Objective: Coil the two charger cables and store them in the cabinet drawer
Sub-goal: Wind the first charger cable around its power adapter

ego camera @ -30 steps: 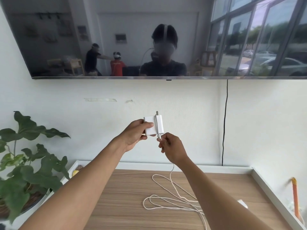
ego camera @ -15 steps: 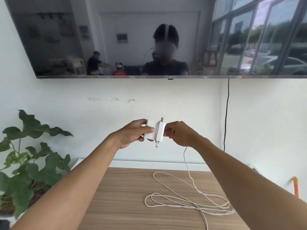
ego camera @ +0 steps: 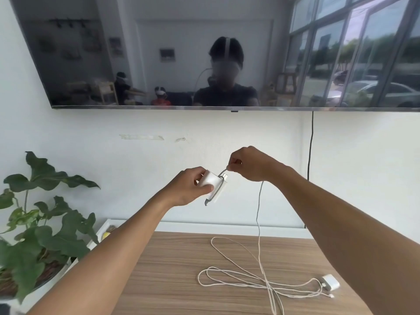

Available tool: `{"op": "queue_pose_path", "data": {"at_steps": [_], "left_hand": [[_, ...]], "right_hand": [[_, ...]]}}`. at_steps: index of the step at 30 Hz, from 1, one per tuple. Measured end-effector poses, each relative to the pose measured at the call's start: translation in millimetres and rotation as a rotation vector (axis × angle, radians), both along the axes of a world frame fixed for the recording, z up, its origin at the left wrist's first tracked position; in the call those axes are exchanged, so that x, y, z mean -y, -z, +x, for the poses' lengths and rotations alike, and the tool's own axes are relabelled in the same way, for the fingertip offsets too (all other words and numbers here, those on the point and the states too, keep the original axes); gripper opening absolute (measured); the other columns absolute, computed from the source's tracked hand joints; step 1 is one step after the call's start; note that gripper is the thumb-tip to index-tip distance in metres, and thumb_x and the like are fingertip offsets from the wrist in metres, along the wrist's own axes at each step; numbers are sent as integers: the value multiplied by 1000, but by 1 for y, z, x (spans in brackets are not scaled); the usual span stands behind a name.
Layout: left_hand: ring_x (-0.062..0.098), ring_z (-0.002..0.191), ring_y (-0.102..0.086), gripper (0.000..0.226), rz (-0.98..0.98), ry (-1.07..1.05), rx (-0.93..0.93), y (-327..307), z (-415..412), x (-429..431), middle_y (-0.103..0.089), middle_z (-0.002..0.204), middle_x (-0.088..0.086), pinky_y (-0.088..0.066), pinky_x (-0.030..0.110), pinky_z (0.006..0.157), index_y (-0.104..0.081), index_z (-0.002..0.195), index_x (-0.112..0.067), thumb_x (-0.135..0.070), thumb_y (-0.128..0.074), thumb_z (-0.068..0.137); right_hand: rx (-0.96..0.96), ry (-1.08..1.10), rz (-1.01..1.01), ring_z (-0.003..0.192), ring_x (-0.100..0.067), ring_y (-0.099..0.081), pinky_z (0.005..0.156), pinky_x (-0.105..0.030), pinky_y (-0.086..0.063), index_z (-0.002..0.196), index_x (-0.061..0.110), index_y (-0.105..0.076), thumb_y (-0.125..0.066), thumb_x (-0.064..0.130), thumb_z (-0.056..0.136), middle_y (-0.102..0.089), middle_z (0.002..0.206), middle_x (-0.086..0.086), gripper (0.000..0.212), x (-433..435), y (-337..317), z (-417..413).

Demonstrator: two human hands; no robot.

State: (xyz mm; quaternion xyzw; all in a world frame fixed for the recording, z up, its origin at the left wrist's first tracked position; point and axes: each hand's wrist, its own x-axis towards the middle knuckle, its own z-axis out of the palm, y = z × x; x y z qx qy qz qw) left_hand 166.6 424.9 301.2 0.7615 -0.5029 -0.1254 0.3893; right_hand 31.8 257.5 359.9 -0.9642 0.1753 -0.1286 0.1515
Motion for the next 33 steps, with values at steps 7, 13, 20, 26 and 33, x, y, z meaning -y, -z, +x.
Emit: {"op": "queue_pose_path", "data": {"at_steps": [7,13,20,26,33], "left_hand": [[2,59,-52,20,-29,-78,91,1,0,-1,-65,89,-9,-39,19,55,-63,103,-20,-25,-66,84],[17,78,-58,18,-68,-192,98,1,-3,1,-63,89,-5,-41,26,59,-58,99,-16,-26,-64,85],[25,89,-63,20,-109,-356,29,-3,3,6,-67,97,2,-50,38,75,-58,96,-12,-28,-61,85],[23,86,-70,16,-218,-363,-287,-1,6,14,-70,102,6,-50,32,67,-61,97,-13,-25,-64,86],[22,83,-70,16,-331,-363,-514,-9,1,20,-70,89,4,-43,30,66,-65,93,-10,-25,-60,93]], "right_hand": [[29,35,-31,82,-23,-63,74,-38,-53,93,15,-69,-55,30,93,-66,92,-1,19,-13,-2,2],[80,60,-40,77,-24,-62,64,-32,-49,87,16,-66,-51,21,91,-63,84,1,17,-26,5,7],[186,92,20,75,-31,-63,67,-39,-54,93,15,-68,-45,19,91,-67,87,-6,23,-45,22,7],[327,116,46,77,-29,-61,66,-36,-53,95,15,-65,-46,20,93,-69,87,-5,20,-58,50,6],[460,154,179,70,-25,-58,64,-35,-49,93,15,-66,-48,21,94,-67,78,0,19,-67,81,4]]}}
